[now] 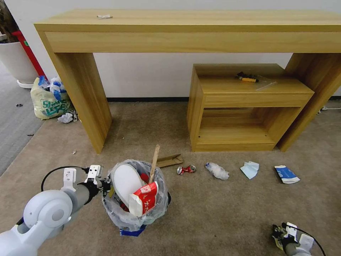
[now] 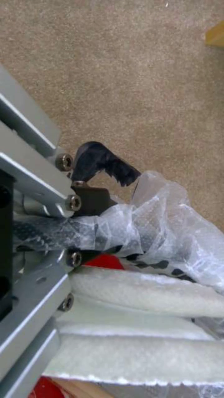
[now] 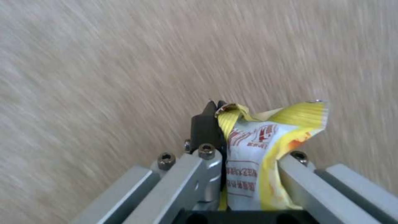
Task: Pick up the trash bin and place the garbage on the floor into it.
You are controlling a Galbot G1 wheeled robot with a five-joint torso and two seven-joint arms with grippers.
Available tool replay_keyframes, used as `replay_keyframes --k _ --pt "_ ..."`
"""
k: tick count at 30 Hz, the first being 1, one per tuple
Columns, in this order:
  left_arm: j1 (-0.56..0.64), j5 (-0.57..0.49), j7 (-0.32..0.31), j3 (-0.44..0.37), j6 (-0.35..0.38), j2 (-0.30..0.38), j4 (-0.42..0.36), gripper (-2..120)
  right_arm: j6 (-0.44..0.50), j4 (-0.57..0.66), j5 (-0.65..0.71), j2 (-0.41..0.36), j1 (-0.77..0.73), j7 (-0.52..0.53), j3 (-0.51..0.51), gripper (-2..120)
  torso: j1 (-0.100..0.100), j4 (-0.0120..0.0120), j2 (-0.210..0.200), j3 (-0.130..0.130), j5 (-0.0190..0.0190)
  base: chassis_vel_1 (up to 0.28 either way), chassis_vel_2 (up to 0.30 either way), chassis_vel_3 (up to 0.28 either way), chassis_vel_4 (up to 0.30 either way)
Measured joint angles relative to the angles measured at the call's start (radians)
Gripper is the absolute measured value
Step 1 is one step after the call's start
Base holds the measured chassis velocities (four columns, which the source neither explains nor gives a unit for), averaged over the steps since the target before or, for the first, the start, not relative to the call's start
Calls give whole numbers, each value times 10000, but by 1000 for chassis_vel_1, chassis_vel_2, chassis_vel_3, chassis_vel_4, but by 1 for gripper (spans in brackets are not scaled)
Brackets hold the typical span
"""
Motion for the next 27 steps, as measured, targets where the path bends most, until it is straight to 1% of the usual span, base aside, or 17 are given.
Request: replay_keyframes --k 2,4,5,8,9,10,11,12,13,14,15,18,19,22,23,26,27 --pt "-35 -35 -35 21 0 -1 1 0 8 380 -234 3 -11 -8 94 0 0 0 0 0 0 0 0 0 0" --pt "-159 -105 -73 80 0 -6 83 0 -69 1374 -518 -29 -19 -24 229 0 0 0 0 0 -1 0 0 0 0" --pt "-159 -105 -73 80 0 -6 83 0 -69 1374 -518 -29 -19 -24 229 0 0 0 0 0 -1 0 0 0 0" --pt "-326 -154 -82 144 0 2 217 0 -380 2620 -575 -148 197 -25 220 0 2 -2 0 0 -3 0 0 0 0" --pt "-326 -154 -82 144 0 2 217 0 -380 2620 -575 -148 197 -25 220 0 2 -2 0 0 -3 0 0 0 0" --pt "-455 -197 -79 178 0 20 329 0 -615 3267 -536 -263 446 -10 73 0 1 2 0 1 -8 0 0 0 0" --pt "-604 -235 -71 226 0 43 458 0 -861 3912 -425 -363 806 -13 -221 0 2 -3 -1 2 -1 0 0 0 0" --pt "-604 -235 -71 226 0 43 458 0 -861 3912 -425 -363 806 -13 -221 0 2 -3 -1 2 -1 0 0 0 0" --pt "-859 -264 -50 298 0 63 655 0 -1179 4739 -145 -546 1567 11 -808 0 1 2 0 1 -5 0 0 0 0" --pt "-1076 -289 -29 367 0 65 809 0 -1407 5156 128 -647 2133 17 -1287 0 2 2 -1 2 -8 0 0 0 0" --pt "-1076 -289 -29 367 0 65 809 0 -1407 5156 128 -647 2133 17 -1287 0 2 2 -1 2 -8 0 0 0 0" --pt "-1778 -406 8 616 0 56 1243 0 -2127 5966 722 -773 3820 -227 -2750 0 2 5 -1 2 -8 0 0 0 0" --pt "-1778 -406 8 616 0 56 1243 0 -2127 5966 722 -773 3820 -227 -2750 0 2 5 -1 2 -8 0 0 0 0" --pt "-2364 -562 27 891 0 63 1621 0 -2612 6488 1371 -707 5295 -321 -4538 0 2 0 -1 2 -5 0 0 0 0" --pt "-2364 -562 27 891 0 63 1621 0 -2612 6488 1371 -707 5295 -321 -4538 0 2 0 -1 2 -5 0 0 0 0" --pt "-2793 -631 63 1105 0 86 1956 0 -2843 6907 1859 -509 6589 -296 -6103 0 2 3 -1 2 -6 0 0 0 0" --pt "-2793 -631 63 1105 0 86 1956 0 -2843 6907 1859 -509 6589 -296 -6103 0 2 3 -1 2 -6 0 0 0 0"
